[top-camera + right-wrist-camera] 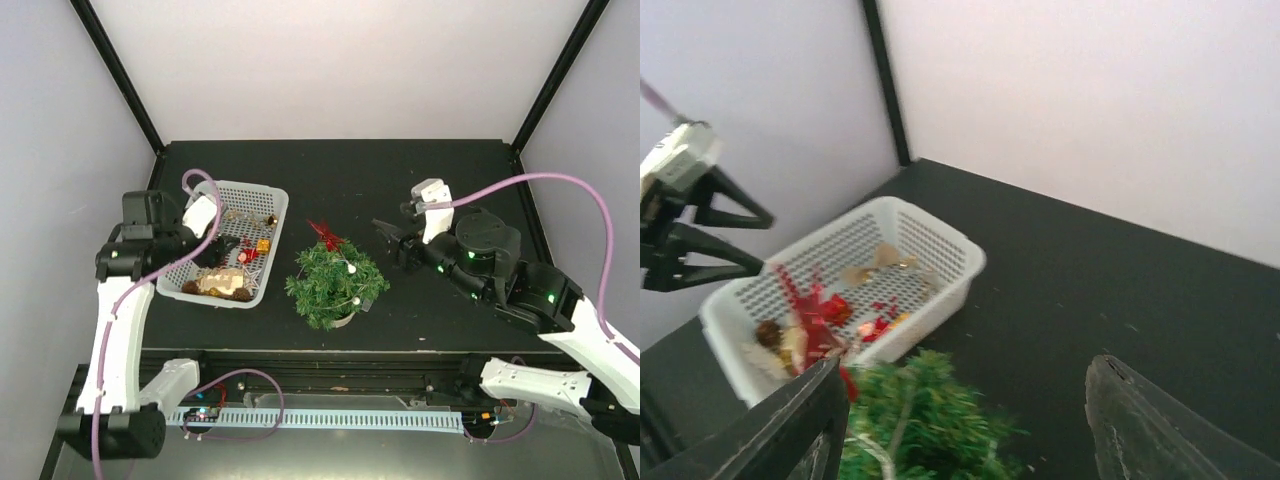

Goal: Decorate the small christmas tree

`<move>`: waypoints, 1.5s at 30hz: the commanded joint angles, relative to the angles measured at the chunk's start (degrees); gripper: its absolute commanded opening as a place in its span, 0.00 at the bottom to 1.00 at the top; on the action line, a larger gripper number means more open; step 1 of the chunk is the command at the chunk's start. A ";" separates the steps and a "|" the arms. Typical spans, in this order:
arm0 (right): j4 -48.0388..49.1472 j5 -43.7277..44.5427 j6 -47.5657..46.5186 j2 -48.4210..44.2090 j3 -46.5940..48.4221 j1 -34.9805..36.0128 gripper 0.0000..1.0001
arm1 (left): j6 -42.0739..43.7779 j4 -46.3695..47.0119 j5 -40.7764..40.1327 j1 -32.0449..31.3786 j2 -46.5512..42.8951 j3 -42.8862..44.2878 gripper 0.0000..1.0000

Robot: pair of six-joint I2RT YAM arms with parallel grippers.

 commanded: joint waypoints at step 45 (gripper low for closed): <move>10.46 -18.23 13.72 8.13 -21.46 -26.56 0.66 | -1.64 -5.13 -21.86 5.68 47.22 10.05 0.77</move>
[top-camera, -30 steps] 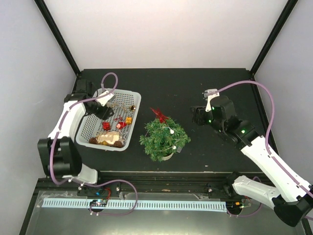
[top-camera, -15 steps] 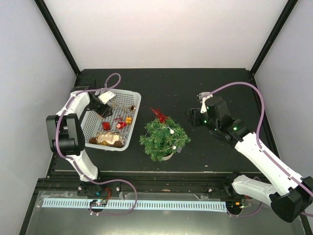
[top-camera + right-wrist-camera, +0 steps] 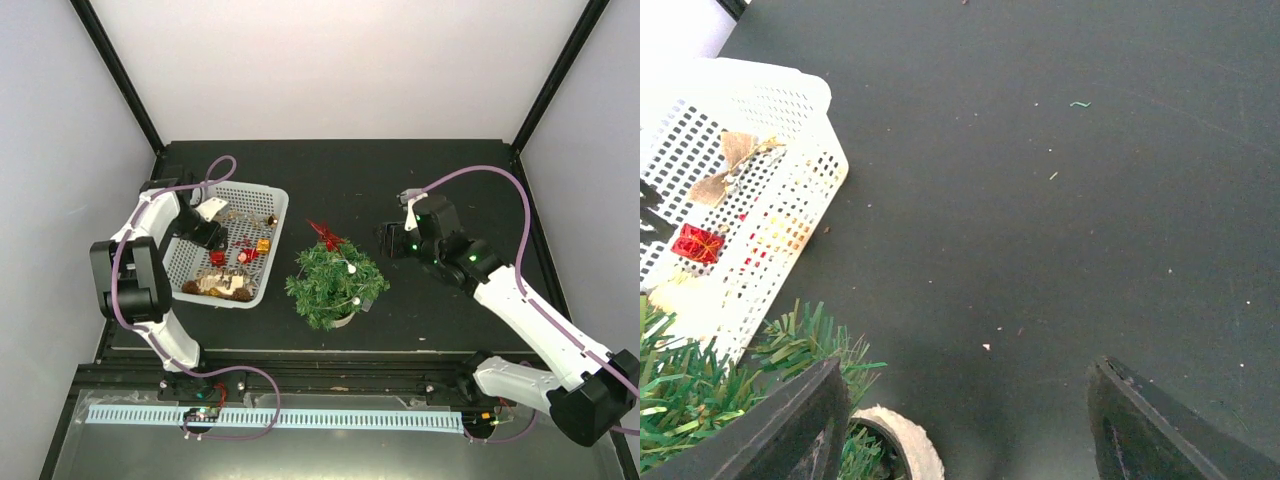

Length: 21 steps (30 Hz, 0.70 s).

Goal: Decorate the small christmas tree

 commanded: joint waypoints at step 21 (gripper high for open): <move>3.23 0.15 -0.46 -4.89 -2.92 -0.44 0.66 | -6.60 0.67 -1.02 0.28 6.79 -1.20 0.49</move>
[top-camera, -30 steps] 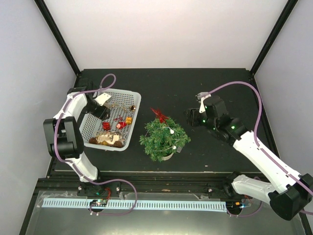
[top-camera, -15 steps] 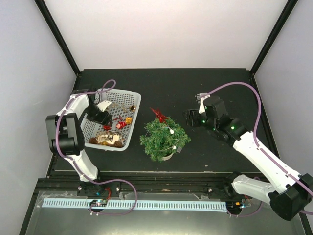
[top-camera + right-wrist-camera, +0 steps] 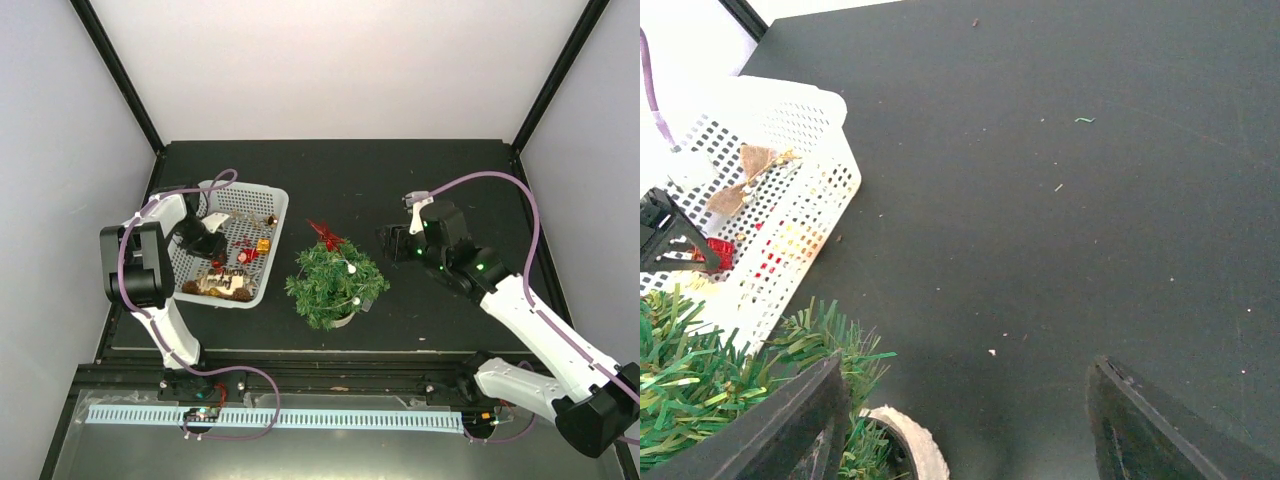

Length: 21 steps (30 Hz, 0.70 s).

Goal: Decorate the small christmas tree

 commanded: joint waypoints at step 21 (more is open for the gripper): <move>-0.48 4.15 -1.17 -4.21 -0.80 -0.49 0.66 | 5.18 -8.73 3.40 -4.89 -21.25 14.86 0.44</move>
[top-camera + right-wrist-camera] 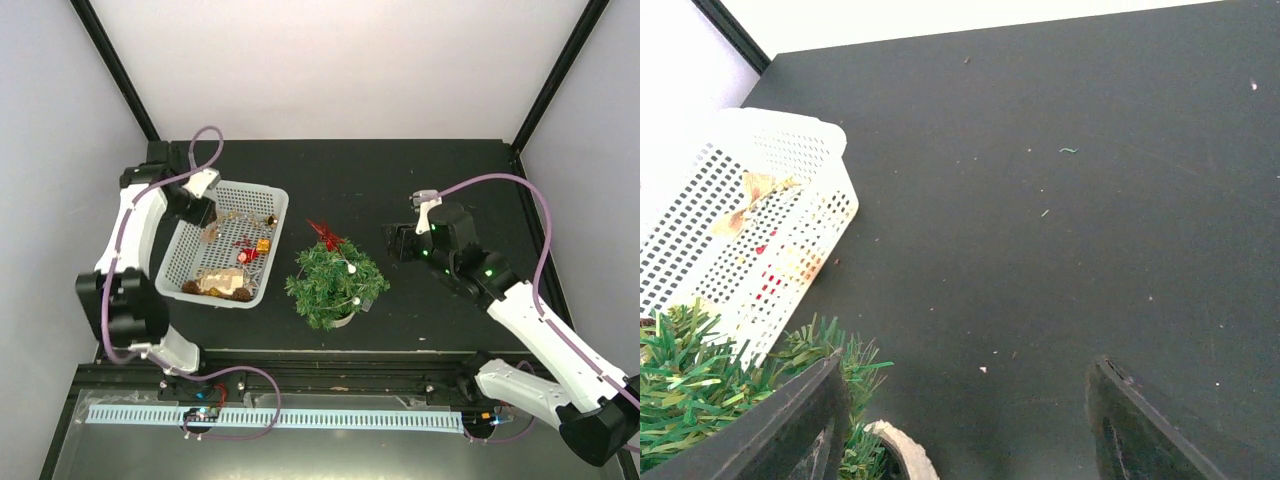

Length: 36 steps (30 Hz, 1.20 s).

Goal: Decorate the small christmas tree

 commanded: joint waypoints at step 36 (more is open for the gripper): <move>-4.55 -6.31 -0.43 -7.61 -1.14 -0.38 0.63 | 1.25 -4.69 23.76 -39.13 -26.25 -2.60 0.45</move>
